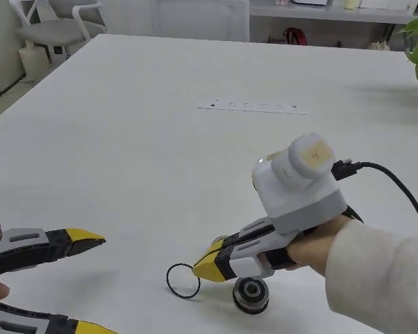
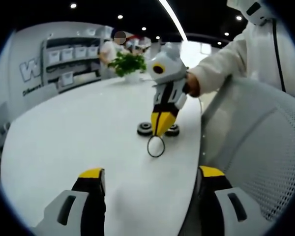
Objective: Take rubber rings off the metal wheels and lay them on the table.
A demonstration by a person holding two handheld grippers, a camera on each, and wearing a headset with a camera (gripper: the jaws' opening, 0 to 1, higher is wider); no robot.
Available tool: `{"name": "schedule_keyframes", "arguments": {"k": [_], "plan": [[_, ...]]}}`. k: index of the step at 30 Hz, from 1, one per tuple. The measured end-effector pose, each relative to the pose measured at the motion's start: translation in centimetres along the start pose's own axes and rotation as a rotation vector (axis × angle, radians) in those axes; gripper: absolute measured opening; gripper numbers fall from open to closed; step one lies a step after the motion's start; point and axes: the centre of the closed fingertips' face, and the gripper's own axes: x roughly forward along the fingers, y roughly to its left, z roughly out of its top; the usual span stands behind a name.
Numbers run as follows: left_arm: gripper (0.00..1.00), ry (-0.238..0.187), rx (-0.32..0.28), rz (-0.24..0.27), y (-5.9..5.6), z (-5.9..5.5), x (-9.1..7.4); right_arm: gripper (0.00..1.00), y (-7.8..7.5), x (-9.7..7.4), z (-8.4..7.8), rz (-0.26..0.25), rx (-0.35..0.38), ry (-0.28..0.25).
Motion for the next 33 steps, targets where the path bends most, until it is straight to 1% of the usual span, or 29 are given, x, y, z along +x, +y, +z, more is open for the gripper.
{"name": "schedule_keyframes", "arguments": {"k": [6,10,13,18,21,25,26,29,31,33], "plan": [[0.84,-0.001,-0.014,0.006,0.1,-0.1,0.0,0.00,-0.3,0.5,0.0,-0.010,-0.002,0.005],[0.84,-0.002,-0.016,0.008,0.1,-0.1,0.0,0.00,-0.7,0.7,-0.2,-0.025,-0.012,0.005],[0.84,-0.004,-0.018,0.008,0.1,0.0,-0.1,0.00,-0.7,0.7,-0.2,-0.022,-0.011,-0.001],[0.84,-0.001,-0.019,0.009,0.2,0.1,-0.1,0.04,-0.9,0.5,0.0,-0.036,-0.037,-0.007],[0.85,0.000,-0.015,0.009,0.2,0.2,0.0,0.08,-1.0,0.1,0.2,-0.041,-0.042,-0.016],[0.84,-0.004,-0.009,0.011,0.4,0.6,-0.1,0.10,-1.1,-0.8,0.8,-0.041,-0.055,-0.038],[0.84,-0.004,-0.007,0.012,0.4,0.7,-0.1,0.11,-1.0,-1.1,1.1,-0.039,-0.062,-0.048],[0.84,-0.006,-0.003,0.011,0.4,1.0,-0.1,0.14,-1.3,-1.9,1.6,-0.054,-0.080,-0.072],[0.84,-0.005,-0.001,0.012,0.5,1.1,-0.1,0.15,-1.5,-2.7,2.0,-0.062,-0.077,-0.089],[0.84,-0.006,0.001,0.012,0.6,1.3,-0.1,0.16,-1.6,-3.6,2.4,-0.066,-0.080,-0.117]]}}
